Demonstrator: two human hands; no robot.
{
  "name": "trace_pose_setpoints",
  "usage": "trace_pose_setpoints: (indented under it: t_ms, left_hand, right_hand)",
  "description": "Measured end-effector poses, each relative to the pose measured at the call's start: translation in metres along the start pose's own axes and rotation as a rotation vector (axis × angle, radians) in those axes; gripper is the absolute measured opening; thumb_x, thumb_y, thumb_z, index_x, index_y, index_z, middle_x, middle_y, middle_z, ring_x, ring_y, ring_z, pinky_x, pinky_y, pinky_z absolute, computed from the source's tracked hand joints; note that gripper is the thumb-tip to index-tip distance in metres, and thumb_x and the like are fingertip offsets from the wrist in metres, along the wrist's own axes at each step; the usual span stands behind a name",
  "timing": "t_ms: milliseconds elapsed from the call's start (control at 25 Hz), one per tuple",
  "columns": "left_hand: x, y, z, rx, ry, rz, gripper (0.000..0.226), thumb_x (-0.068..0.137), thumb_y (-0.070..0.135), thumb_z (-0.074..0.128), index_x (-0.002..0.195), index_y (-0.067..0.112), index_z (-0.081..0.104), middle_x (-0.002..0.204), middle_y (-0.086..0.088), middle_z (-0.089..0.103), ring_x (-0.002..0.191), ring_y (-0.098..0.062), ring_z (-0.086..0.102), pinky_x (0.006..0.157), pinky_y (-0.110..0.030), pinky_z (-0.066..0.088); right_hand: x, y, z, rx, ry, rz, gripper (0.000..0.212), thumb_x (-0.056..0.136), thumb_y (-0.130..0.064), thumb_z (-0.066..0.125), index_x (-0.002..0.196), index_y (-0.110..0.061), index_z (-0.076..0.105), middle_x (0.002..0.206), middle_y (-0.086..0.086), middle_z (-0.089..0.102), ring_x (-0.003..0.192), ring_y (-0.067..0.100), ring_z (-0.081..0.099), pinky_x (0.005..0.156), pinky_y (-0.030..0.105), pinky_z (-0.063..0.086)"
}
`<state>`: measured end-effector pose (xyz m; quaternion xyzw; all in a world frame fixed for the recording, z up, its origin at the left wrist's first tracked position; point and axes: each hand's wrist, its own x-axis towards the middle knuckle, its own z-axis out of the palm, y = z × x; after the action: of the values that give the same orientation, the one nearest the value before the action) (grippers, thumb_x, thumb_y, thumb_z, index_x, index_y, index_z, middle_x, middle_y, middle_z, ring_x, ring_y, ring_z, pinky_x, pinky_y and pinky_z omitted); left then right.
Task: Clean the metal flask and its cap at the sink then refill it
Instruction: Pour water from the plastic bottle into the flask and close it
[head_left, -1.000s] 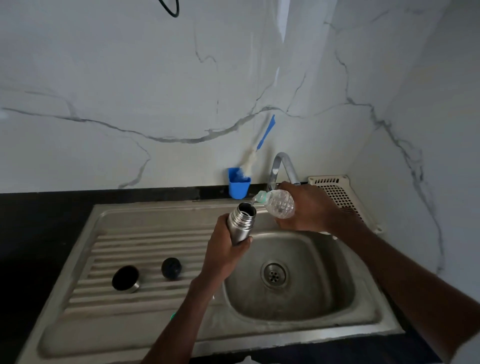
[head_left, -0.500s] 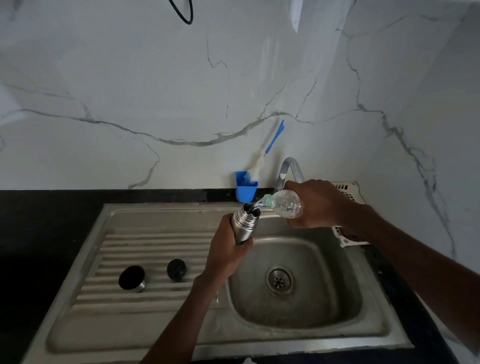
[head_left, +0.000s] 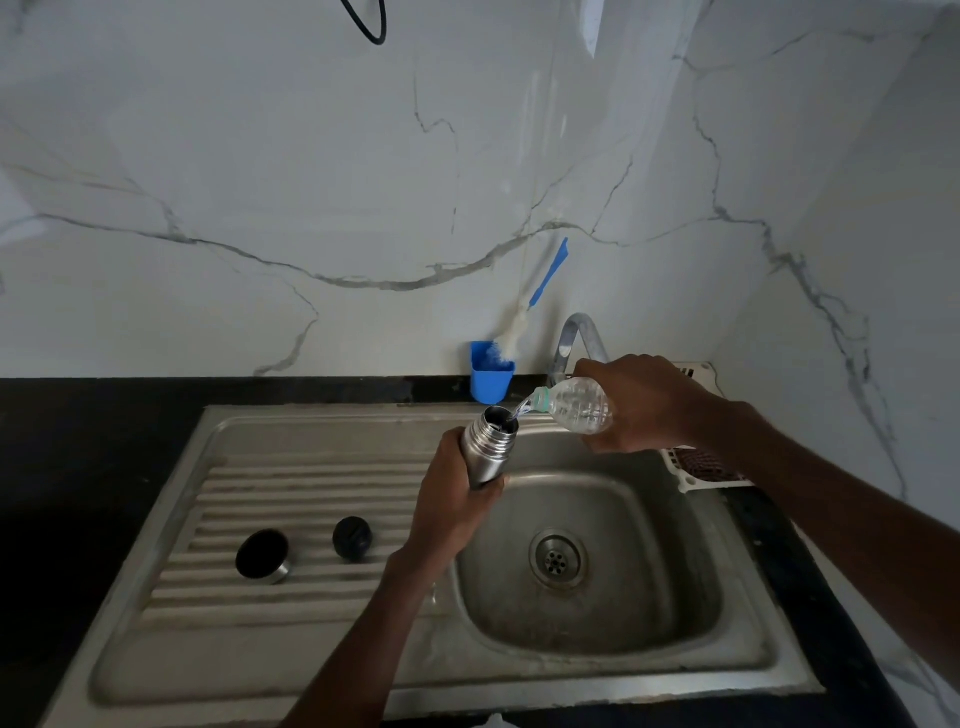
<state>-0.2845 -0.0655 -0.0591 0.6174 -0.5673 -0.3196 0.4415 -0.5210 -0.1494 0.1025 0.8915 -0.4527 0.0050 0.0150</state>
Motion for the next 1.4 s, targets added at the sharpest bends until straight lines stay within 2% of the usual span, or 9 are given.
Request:
trace_pose_setpoints:
  t_ms: [240,400,600,760,880,960,1120,1200,1400]
  left_hand:
    - [0.000,-0.006,0.003,0.026,0.005,0.001,0.062,0.079,0.030,0.087,0.125,0.035,0.046,0.113,0.009,0.067,0.095,-0.007,0.066,0.076,-0.030,0.054]
    - [0.000,-0.005,0.003,0.033,0.001,0.018,0.062,0.080,0.026,0.087,0.128,0.030,0.048,0.114,0.007,0.066,0.096,-0.007,0.065,0.075,-0.024,0.051]
    - [0.000,-0.004,0.004,0.035,-0.003,0.026,0.063,0.080,0.026,0.087,0.130,0.027,0.048,0.116,0.006,0.066,0.098,-0.008,0.065,0.076,-0.022,0.051]
    - [-0.001,-0.004,0.004,0.040,-0.006,0.034,0.064,0.080,0.028,0.087,0.131,0.028,0.048,0.118,0.006,0.065,0.099,-0.009,0.065,0.078,-0.028,0.055]
    - [-0.001,-0.006,0.005,0.037,-0.005,0.032,0.064,0.079,0.030,0.086,0.131,0.027,0.048,0.118,0.006,0.066,0.099,-0.010,0.065,0.080,-0.032,0.056]
    - [-0.001,-0.005,0.005,0.044,-0.007,0.045,0.064,0.079,0.030,0.085,0.132,0.027,0.048,0.118,0.005,0.066,0.100,-0.010,0.065,0.080,-0.032,0.056]
    - [-0.001,-0.006,0.006,0.043,-0.012,0.056,0.064,0.079,0.031,0.084,0.132,0.026,0.049,0.118,0.006,0.066,0.100,-0.009,0.065,0.080,-0.032,0.056]
    - [-0.001,-0.008,0.007,0.043,-0.016,0.061,0.063,0.079,0.032,0.084,0.131,0.026,0.049,0.118,0.005,0.065,0.100,-0.009,0.065,0.079,-0.030,0.055]
    - [-0.001,-0.007,0.008,0.058,-0.022,0.064,0.062,0.080,0.029,0.085,0.131,0.024,0.050,0.118,0.005,0.065,0.099,-0.009,0.064,0.075,-0.017,0.046]
  right_hand:
    - [-0.001,0.002,-0.004,-0.014,-0.030,-0.005,0.066,0.070,-0.058,0.079,0.124,-0.032,0.053,0.090,-0.008,0.066,0.072,0.011,0.050,0.069,0.024,0.036]
    - [-0.001,0.004,-0.006,-0.026,-0.056,-0.006,0.067,0.069,-0.059,0.079,0.125,-0.031,0.053,0.095,-0.007,0.069,0.072,0.010,0.052,0.068,0.024,0.038]
    - [-0.003,0.004,-0.013,-0.022,-0.087,-0.018,0.065,0.069,-0.057,0.080,0.123,-0.032,0.053,0.085,-0.012,0.057,0.073,0.010,0.053,0.066,0.024,0.039]
    - [-0.003,0.006,-0.015,-0.039,-0.093,-0.024,0.065,0.070,-0.057,0.079,0.123,-0.032,0.053,0.085,-0.011,0.057,0.073,0.011,0.054,0.068,0.025,0.039]
    - [-0.004,0.008,-0.015,-0.050,-0.097,-0.022,0.068,0.069,-0.060,0.079,0.126,-0.034,0.052,0.090,-0.008,0.064,0.076,0.012,0.055,0.069,0.026,0.040]
    - [-0.004,0.008,-0.016,-0.068,-0.101,-0.023,0.070,0.069,-0.061,0.078,0.127,-0.033,0.051,0.093,-0.006,0.067,0.076,0.012,0.055,0.069,0.026,0.040]
    - [-0.004,0.008,-0.019,-0.085,-0.107,-0.020,0.069,0.070,-0.061,0.077,0.127,-0.033,0.050,0.086,-0.009,0.057,0.077,0.013,0.054,0.069,0.027,0.037]
    - [-0.005,0.008,-0.020,-0.087,-0.117,-0.022,0.069,0.070,-0.061,0.078,0.126,-0.033,0.050,0.088,-0.008,0.058,0.077,0.012,0.053,0.070,0.027,0.037]
    - [-0.007,0.009,-0.025,-0.086,-0.122,-0.031,0.067,0.070,-0.061,0.079,0.124,-0.034,0.051,0.083,-0.013,0.051,0.075,0.010,0.050,0.070,0.027,0.037]
